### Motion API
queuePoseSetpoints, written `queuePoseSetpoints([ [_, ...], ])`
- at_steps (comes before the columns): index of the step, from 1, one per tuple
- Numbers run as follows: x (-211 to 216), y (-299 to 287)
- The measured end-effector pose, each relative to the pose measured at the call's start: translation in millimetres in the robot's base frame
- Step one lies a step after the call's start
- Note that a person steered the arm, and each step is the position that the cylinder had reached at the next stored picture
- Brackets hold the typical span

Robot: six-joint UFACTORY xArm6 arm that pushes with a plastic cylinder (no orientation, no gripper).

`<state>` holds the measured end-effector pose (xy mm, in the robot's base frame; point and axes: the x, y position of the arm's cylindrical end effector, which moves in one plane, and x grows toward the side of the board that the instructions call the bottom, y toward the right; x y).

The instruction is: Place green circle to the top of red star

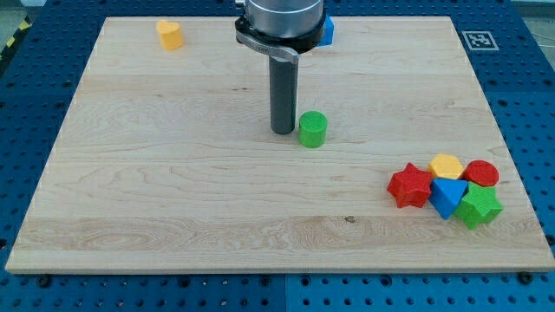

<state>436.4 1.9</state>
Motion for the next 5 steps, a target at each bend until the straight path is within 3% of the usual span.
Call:
queuePoseSetpoints([
  [5,11.2,-7.8],
])
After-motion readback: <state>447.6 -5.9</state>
